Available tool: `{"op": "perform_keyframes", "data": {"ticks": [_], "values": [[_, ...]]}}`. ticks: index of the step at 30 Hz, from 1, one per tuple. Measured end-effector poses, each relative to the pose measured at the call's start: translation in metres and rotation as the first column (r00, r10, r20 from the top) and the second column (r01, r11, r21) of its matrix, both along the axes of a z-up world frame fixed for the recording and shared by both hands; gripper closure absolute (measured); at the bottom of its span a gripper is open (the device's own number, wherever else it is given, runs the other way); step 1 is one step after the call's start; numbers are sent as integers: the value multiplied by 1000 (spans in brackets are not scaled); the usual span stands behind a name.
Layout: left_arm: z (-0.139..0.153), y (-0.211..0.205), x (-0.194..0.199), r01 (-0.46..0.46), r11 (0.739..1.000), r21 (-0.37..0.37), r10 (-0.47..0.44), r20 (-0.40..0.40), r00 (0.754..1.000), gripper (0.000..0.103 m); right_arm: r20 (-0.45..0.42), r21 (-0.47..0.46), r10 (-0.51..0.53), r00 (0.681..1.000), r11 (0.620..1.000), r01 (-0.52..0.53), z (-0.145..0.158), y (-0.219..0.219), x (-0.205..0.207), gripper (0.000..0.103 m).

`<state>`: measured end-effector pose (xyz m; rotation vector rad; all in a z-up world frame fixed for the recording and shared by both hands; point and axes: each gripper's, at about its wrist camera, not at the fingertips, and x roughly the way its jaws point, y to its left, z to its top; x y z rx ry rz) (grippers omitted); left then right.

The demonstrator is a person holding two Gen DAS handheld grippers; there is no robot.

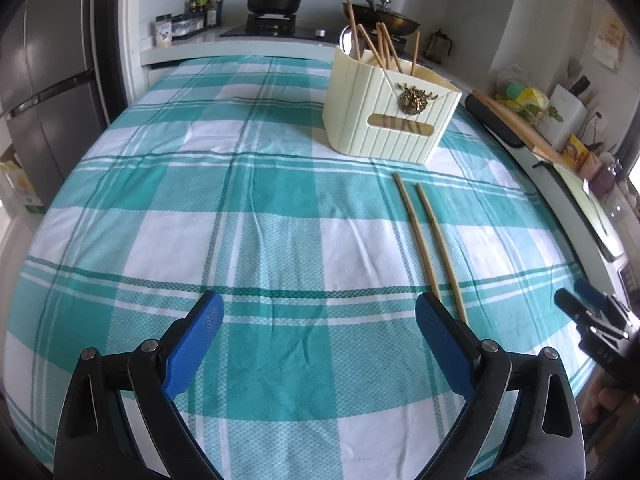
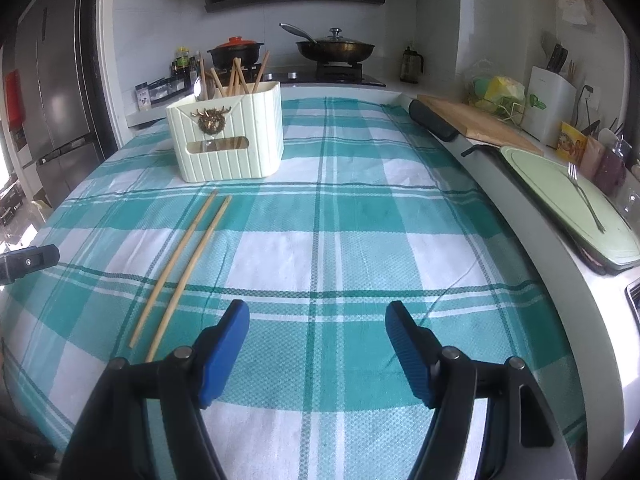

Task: Organize utensils
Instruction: 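Lower the right tool onto a chopstick and close on it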

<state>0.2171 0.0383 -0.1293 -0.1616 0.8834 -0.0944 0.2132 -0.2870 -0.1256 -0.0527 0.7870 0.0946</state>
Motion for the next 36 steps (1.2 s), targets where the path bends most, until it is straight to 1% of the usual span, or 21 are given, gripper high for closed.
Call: {"op": "perform_keyframes", "data": {"ticks": [3, 5, 6, 7, 9, 10, 13, 17, 18, 19, 20, 21, 22, 25, 27, 29, 31, 33, 34, 35, 36], "values": [[-2, -4, 5, 9, 1000, -3, -9, -6, 1000, 6, -29, 27, 18, 999, 999, -17, -4, 6, 8, 31], [-2, -4, 6, 4, 1000, -4, -4, -6, 1000, 6, -57, 54, 64, 996, 997, -61, -6, 17, 20, 41], [-2, -4, 7, 1, 1000, -7, -1, -4, 1000, 6, -80, 78, 99, 992, 993, -93, -8, 24, 29, 54], [-1, -4, 6, -3, 1000, -11, 3, -3, 1000, 6, -102, 96, 128, 986, 988, -118, -9, 33, 38, 62], [0, -2, 5, -12, 1000, -15, 12, 1, 1000, 6, -120, 123, 176, 977, 979, -161, -12, 51, 55, 68], [0, 0, 4, -18, 1000, -15, 18, 3, 1000, 6, -126, 125, 194, 973, 976, -178, -14, 60, 62, 72], [0, 4, 2, -33, 999, -11, 33, 4, 999, 6, -149, 123, 245, 958, 966, -228, -22, 89, 83, 79], [-2, 5, 1, -37, 999, -7, 37, 0, 999, 6, -224, 96, 280, 934, 960, -265, -45, 115, 103, 86], [-3, 4, 1, -35, 999, -4, 35, -2, 999, 6, -241, 70, 282, 929, 960, -273, -52, 118, 104, 91], [-4, 3, 2, -30, 1000, -2, 30, -3, 1000, 6, -219, 52, 280, 935, 960, -276, -51, 118, 101, 93], [-5, 1, 3, -25, 1000, 0, 25, -4, 1000, 6, -222, 30, 272, 937, 962, -272, -52, 117, 99, 93], [-6, -1, 4, -19, 1000, 1, 19, -5, 1000, 6, -221, 28, 255, 941, 966, -256, -51, 112, 95, 95], [-7, -6, 7, -8, 1000, 0, 8, -6, 1000, 6, -227, 22, 230, 946, 973, -231, -52, 105, 93, 96], [-11, -24, 18, 45, 999, -8, -45, -10, 999, 6, -227, 1, 152, 962, 988, -156, -53, 78, 82, 96], [-14, -44, 29, 96, 995, -8, -96, -9, 995, 6, -231, -22, 91, 969, 995, -99, -53, 58, 72, 96], [-18, -65, 40, 134, 991, 23, -134, -5, 991, 6, -236, -45, 48, 971, 997, -60, -52, 41, 62, 96], [-29, -88, 55, 160, 982, 102, -158, -29, 987, 12, -239, -53, 24, 971, 998, -37, -50, 27, 54, 96], [-41, -105, 64, 180, 968, 176, -172, -60, 983, 33, -239, -51, 11, 971, 998, -24, -49, 19, 48, 96], [-46, -110, 66, 189, 962, 198, -177, -75, 981, 37, -237, -51, 7, 972, 999, -20, -49, 16, 44, 96], [-49, -114, 66, 191, 956, 221, -180, -71, 981, 39, -234, -51, 6, 972, 999, -18, -48, 15, 42, 96], [-48, -115, 62, 186, 954, 236, -180, -49, 983, 45, -228, -53, 6, 974, 998, -18, -48, 13, 39, 96]]}}
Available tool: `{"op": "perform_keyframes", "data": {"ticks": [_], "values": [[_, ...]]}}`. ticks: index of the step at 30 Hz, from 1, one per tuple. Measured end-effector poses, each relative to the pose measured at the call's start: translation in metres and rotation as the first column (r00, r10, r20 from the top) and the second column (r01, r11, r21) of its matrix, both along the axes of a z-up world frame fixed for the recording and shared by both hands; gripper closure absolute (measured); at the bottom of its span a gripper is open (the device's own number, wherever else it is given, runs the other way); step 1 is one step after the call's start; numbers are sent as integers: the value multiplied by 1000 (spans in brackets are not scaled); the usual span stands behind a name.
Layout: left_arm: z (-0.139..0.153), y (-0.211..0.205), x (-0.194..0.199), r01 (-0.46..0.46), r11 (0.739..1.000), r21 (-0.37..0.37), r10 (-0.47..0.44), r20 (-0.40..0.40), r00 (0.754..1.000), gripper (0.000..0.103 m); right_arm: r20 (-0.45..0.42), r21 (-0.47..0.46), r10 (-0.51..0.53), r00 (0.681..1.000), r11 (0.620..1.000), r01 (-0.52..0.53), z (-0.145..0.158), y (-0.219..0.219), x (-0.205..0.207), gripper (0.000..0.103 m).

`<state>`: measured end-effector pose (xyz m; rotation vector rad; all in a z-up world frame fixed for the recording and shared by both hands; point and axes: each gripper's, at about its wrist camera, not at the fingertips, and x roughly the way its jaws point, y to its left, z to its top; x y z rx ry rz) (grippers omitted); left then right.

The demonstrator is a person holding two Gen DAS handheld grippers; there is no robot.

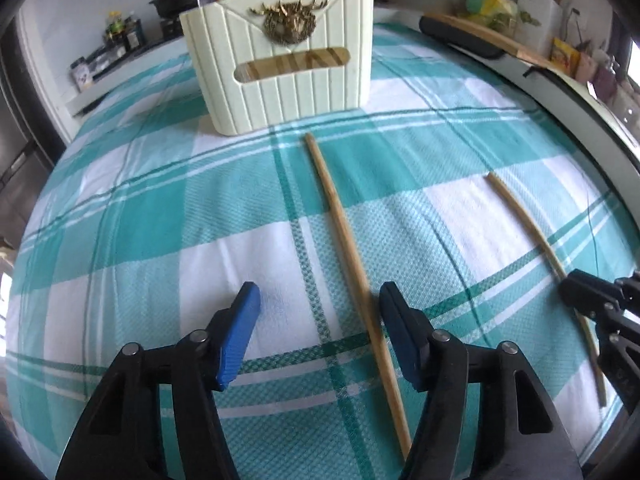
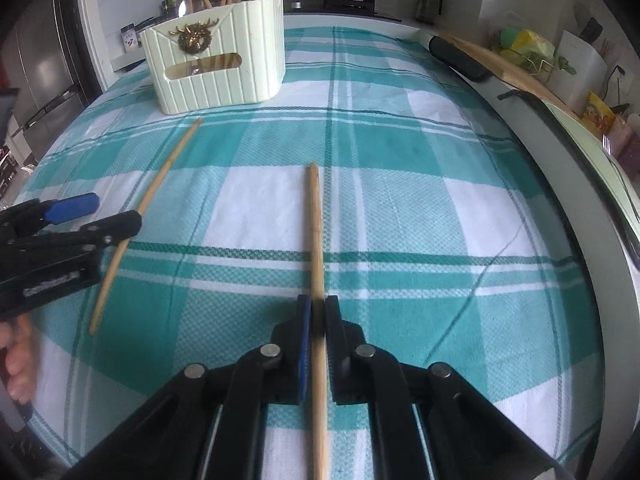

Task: Organize utensils
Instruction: 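Lower the right tool onto a chopstick and close on it, then close the left tool on the other chopstick while the right tool lifts its chopstick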

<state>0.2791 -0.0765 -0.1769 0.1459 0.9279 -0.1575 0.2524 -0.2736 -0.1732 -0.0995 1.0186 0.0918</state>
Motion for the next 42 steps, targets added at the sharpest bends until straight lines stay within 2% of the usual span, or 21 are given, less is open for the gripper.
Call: {"op": "perform_keyframes", "data": {"ticks": [1, 3, 5, 10, 16, 19, 20, 21, 22, 23, 24, 27, 29, 32, 37, 39, 41, 42], "values": [[0, -2, -3, 12, 1000, 9, -12, 6, 1000, 50, 4, -2, 1, 1000, 1000, -1, 0, 0, -2, 96], [2, -4, -8, 14, 999, 33, -14, 25, 1000, 79, 15, -4, 5, 1000, 1000, -5, 0, 0, -5, 96], [2, -1, -12, 20, 1000, 23, -21, 20, 1000, 97, 23, -6, 11, 1000, 1000, -11, 0, -1, -4, 96], [2, 6, -22, 6, 1000, -16, -6, 16, 1000, 98, 41, 5, 16, 999, 1000, -16, -1, -3, -6, 96], [3, 23, -55, -8, 998, -55, 7, -6, 1000, 98, 49, 3, 42, 998, 999, -42, -1, -2, -14, 96], [5, 28, -62, -4, 997, -77, 2, -23, 1000, 95, 45, 19, 48, 998, 999, -49, 0, -4, -15, 95], [6, 30, -62, 0, 996, -89, -3, -35, 999, 85, 42, 34, 46, 998, 998, -48, 0, -6, -14, 90], [7, 33, -61, 2, 995, -102, -7, -49, 999, 64, 36, 52, 44, 998, 998, -46, 1, -8, -13, 86], [9, 38, -60, 2, 992, -127, -10, -64, 998, 52, 29, 71, 42, 999, 996, -44, 2, -12, -12, 75], [12, 42, -59, 3, 989, -149, -13, -67, 998, 36, 25, 87, 40, 999, 995, -42, 3, -15, -11, 70], [16, 48, -58, 9, 983, -181, -22, -67, 998, 35, 16, 112, 37, 999, 993, -39, 5, -19, -9, 69], [25, 56, -45, 38, 972, -231, -60, -91, 994, 35, -12, 158, 58, 998, 986, -55, 13, -24, -5, 69], [29, 58, -33, 54, 971, -235, -78, -97, 992, 35, -43, 165, 97, 994, 982, -89, 17, -22, 1, 69], [31, 55, -8, 87, 979, -184, -105, -94, 990, 35, -104, 148, 149, 983, 980, -133, 16, -12, 14, 69], [15, 30, 38, 153, 982, -114, -170, -159, 972, 40, -169, 90, 191, 967, 980, -178, 4, 2, 45, 69], [3, 20, 55, 166, 984, -61, -175, -193, 965, 51, -185, 82, 191, 964, 980, -179, -1, 7, 59, 69], [2, 12, 64, 180, 983, -24, -181, -179, 967, 52, -184, 80, 192, 964, 980, -180, -1, 11, 75, 70], [2, 11, 68, 180, 983, -32, -183, -182, 966, 65, -186, 85, 186, 965, 981, -172, -2, 12, 83, 71]]}}
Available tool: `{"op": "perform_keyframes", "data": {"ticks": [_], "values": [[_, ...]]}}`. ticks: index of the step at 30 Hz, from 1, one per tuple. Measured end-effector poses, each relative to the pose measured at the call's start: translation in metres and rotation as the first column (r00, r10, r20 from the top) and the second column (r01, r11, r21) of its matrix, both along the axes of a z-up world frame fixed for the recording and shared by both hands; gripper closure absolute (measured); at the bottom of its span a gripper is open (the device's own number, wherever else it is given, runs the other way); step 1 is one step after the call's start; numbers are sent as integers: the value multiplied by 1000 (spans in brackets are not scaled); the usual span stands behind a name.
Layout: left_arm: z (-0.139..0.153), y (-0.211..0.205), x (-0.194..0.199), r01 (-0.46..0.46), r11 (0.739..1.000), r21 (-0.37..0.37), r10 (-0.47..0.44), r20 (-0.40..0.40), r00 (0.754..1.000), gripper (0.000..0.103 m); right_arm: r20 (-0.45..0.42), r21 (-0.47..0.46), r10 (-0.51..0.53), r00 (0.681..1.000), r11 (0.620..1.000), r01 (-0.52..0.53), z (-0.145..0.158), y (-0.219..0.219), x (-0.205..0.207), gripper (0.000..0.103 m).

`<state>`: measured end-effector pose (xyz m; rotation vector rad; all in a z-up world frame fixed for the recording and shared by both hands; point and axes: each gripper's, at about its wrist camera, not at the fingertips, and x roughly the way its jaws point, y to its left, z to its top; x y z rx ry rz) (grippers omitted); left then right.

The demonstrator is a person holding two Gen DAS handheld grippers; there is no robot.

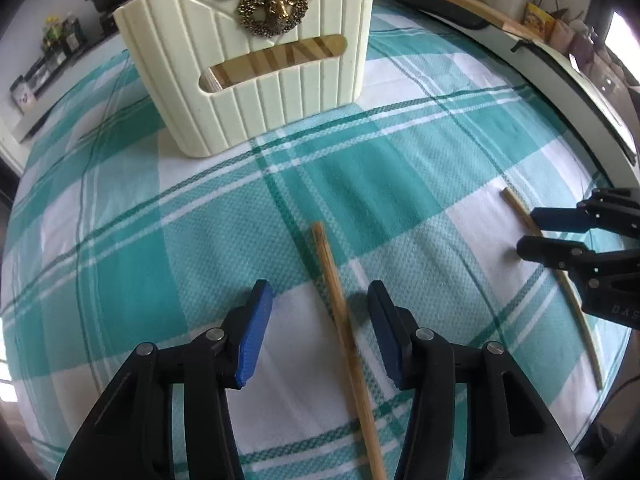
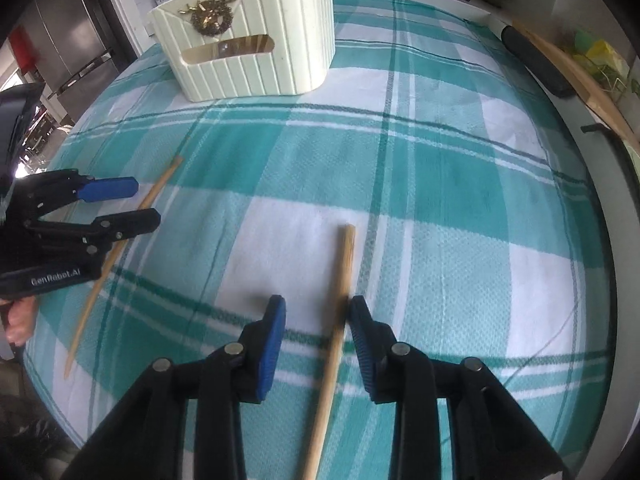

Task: Organize utensils
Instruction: 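Close the left tool on the other chopstick while the right tool lifts its chopstick, then carry both chopsticks over the caddy and drop them in, opening both tools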

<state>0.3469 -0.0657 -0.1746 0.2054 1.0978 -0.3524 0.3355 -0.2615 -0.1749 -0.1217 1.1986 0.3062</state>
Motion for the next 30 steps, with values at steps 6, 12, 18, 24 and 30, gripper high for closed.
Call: {"op": "perform_keyframes", "data": {"ticks": [6, 12, 18, 24, 30], "values": [[9, 1, 1, -16, 997, -81, 18, 23, 1000, 99, 9, 28, -30, 1000, 999, 30, 1, 2, 29, 96], [72, 29, -28, -50, 979, -199, 86, 176, 981, 99, 151, 191, -74, 986, 981, 44, 51, -9, 11, 96], [139, 56, -56, -45, 959, -281, 136, 315, 939, 98, 344, 269, -89, 935, 963, -7, 131, -6, -24, 96], [170, 69, -80, -45, 941, -334, 185, 401, 897, 99, 505, 268, -93, 858, 962, -53, 182, 0, -64, 96], [175, 65, -87, -80, 954, -290, 208, 443, 872, 99, 588, 240, -85, 805, 968, -73, 203, 8, -82, 96]]}}
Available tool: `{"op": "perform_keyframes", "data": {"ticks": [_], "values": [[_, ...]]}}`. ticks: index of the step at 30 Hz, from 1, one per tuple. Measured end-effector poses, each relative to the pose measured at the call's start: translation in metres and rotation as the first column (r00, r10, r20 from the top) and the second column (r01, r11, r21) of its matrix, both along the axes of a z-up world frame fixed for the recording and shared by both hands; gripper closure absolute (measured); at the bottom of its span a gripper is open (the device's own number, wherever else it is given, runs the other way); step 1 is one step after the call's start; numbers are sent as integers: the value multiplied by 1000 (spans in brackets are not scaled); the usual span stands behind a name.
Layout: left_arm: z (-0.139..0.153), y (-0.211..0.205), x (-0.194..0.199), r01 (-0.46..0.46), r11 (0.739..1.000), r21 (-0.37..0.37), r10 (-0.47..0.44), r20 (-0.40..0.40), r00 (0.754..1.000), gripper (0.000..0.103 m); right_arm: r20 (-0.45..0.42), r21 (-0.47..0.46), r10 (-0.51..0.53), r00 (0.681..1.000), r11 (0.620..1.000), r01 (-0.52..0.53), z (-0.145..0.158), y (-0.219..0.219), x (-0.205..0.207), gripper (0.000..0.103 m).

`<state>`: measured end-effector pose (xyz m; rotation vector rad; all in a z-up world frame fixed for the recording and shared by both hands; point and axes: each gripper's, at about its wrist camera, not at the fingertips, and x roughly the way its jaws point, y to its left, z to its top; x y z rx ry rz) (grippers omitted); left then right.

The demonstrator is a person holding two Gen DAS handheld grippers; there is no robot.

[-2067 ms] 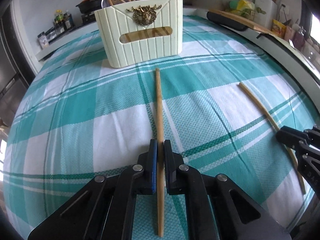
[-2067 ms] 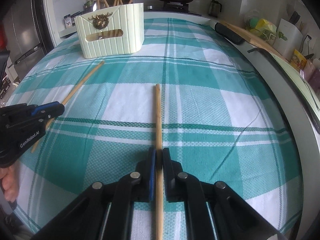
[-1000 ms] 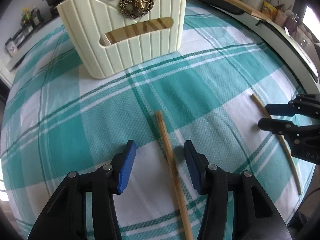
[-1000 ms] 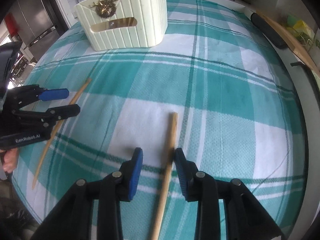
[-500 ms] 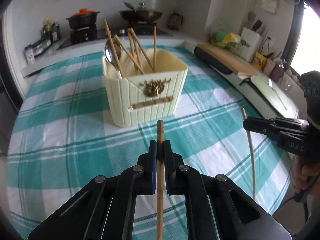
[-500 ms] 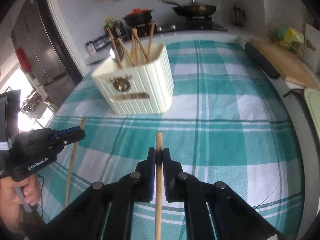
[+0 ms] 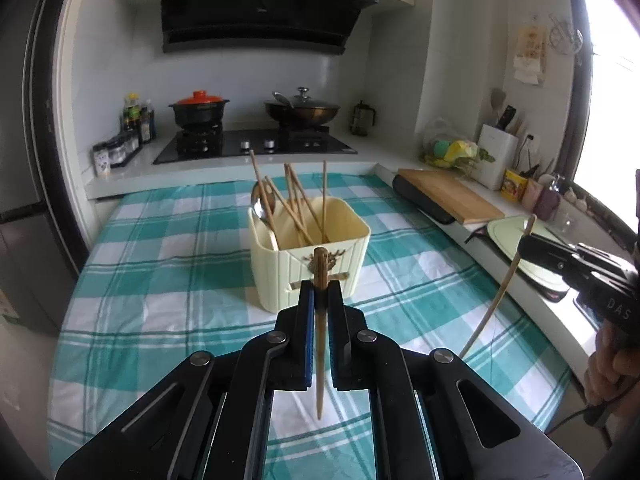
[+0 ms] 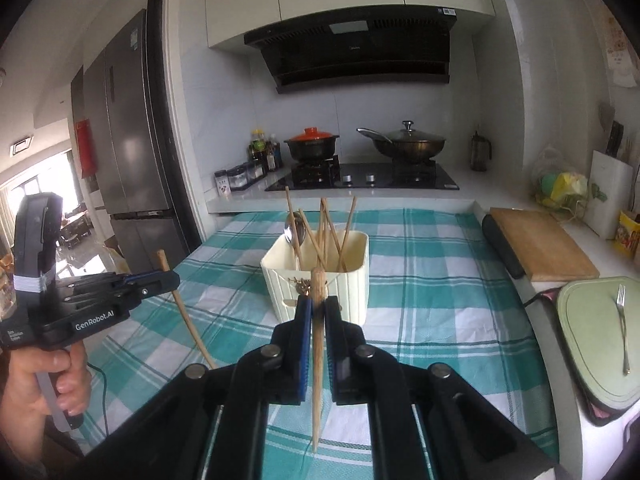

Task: Organize utensils
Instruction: 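Carry both chopsticks over the caddy and drop them in, opening both tools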

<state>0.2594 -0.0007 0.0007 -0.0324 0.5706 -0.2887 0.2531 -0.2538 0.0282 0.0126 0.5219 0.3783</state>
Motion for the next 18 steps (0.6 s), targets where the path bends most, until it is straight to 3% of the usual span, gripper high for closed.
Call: {"op": "perform_keyframes", "data": {"ticks": [13, 18], "values": [[4, -4, -8, -19, 998, 53, 17, 31, 999, 99, 28, -11, -7, 1000, 1000, 7, 12, 1, -6, 96], [11, 7, -3, 16, 1000, -12, -16, 11, 1000, 99, 21, -8, -10, 1000, 1000, 10, 13, 0, 0, 96]]}}
